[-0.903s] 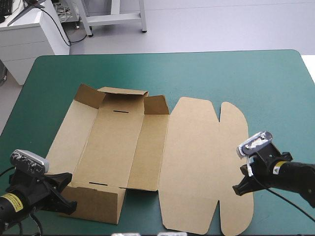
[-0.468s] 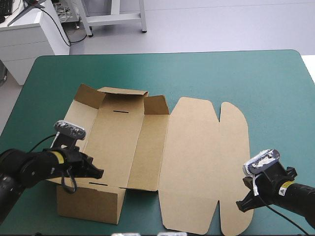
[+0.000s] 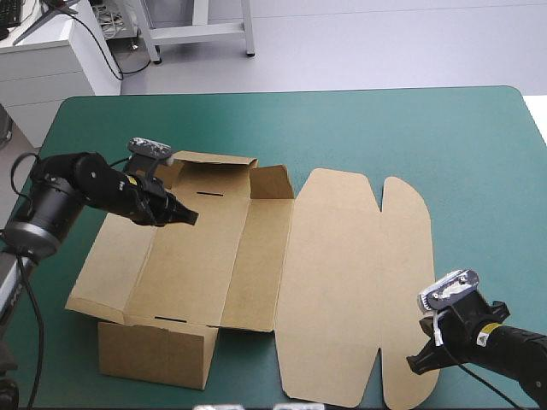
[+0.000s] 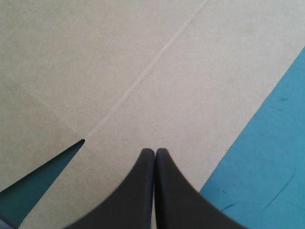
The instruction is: Fold the box
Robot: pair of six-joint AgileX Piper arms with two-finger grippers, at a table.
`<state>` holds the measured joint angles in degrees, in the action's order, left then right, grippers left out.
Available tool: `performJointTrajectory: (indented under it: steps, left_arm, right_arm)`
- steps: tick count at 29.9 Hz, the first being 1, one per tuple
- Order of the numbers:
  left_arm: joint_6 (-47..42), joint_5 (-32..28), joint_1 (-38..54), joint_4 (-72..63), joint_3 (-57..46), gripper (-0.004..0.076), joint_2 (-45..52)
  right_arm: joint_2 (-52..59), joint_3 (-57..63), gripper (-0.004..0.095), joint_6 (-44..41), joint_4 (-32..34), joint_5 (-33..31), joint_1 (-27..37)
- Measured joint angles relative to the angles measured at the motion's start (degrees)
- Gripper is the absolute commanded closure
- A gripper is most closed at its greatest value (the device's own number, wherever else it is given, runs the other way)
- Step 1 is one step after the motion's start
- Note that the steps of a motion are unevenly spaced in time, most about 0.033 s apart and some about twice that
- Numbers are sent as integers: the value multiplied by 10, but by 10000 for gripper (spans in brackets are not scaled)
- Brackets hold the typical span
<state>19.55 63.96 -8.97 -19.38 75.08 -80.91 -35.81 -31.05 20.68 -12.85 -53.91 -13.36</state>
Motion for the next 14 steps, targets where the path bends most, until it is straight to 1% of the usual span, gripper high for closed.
performJointTrajectory:
  steps: [4, 6, 11, 14]
  left_arm:
    - [68, 49, 92, -110, 40, 708, -31]
    - [91, 62, 141, -151, 59, 708, -44]
    - [103, 65, 265, -206, 94, 710, -60]
    - [87, 65, 343, -230, 103, 706, -61]
  right_arm:
    - [0, 13, 927, 0, -5, 21, 0]
    - [0, 15, 926, 0, -9, 27, 0]
    - [0, 16, 925, 0, -15, 39, 0]
    - [0, 17, 925, 0, -15, 41, 0]
